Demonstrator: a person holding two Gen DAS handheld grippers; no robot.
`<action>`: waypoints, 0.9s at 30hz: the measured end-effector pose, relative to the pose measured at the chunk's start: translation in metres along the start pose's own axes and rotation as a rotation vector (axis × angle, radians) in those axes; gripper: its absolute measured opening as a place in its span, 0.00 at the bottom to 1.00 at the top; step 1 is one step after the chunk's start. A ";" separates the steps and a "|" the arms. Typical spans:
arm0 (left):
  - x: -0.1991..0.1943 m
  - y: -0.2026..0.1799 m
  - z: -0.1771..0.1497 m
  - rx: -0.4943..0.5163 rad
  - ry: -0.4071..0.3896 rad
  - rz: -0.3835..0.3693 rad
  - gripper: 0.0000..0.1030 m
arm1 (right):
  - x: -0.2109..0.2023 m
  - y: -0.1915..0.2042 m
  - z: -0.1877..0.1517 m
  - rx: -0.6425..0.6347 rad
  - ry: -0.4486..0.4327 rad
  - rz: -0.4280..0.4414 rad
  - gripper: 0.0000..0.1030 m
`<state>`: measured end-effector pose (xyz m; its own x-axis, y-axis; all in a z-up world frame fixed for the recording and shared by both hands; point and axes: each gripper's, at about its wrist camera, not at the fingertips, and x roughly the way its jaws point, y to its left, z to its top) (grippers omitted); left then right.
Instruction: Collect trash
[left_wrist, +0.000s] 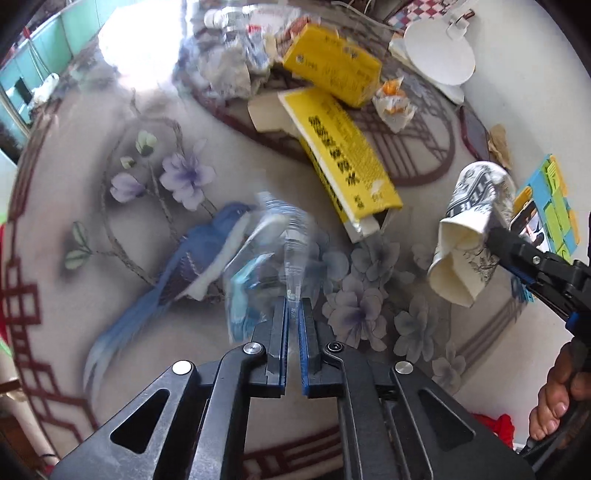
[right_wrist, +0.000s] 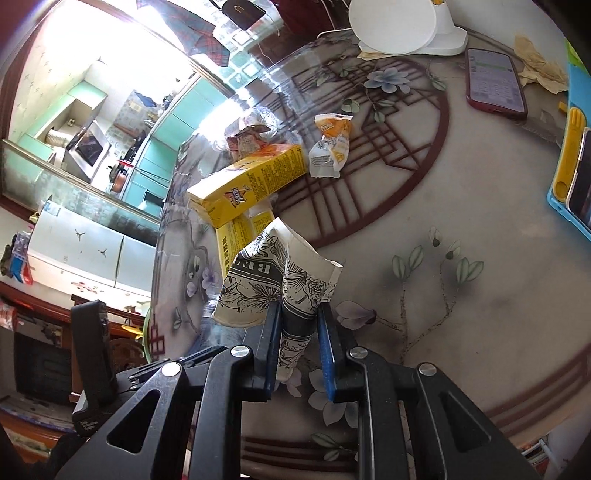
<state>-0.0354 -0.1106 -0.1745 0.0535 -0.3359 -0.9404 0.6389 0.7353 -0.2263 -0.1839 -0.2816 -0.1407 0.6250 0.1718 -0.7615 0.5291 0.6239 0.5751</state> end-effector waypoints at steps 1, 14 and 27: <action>-0.006 0.001 0.000 0.000 -0.020 0.006 0.04 | 0.001 0.004 0.000 -0.006 -0.001 0.002 0.16; -0.046 0.049 -0.006 -0.085 -0.120 0.043 0.03 | 0.020 0.052 0.001 -0.097 0.018 0.043 0.16; -0.064 0.098 -0.012 -0.163 -0.160 0.052 0.03 | 0.035 0.088 -0.008 -0.144 0.045 0.049 0.16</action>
<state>0.0146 -0.0102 -0.1394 0.2123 -0.3742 -0.9027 0.4999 0.8353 -0.2287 -0.1206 -0.2147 -0.1193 0.6201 0.2365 -0.7480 0.4088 0.7163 0.5655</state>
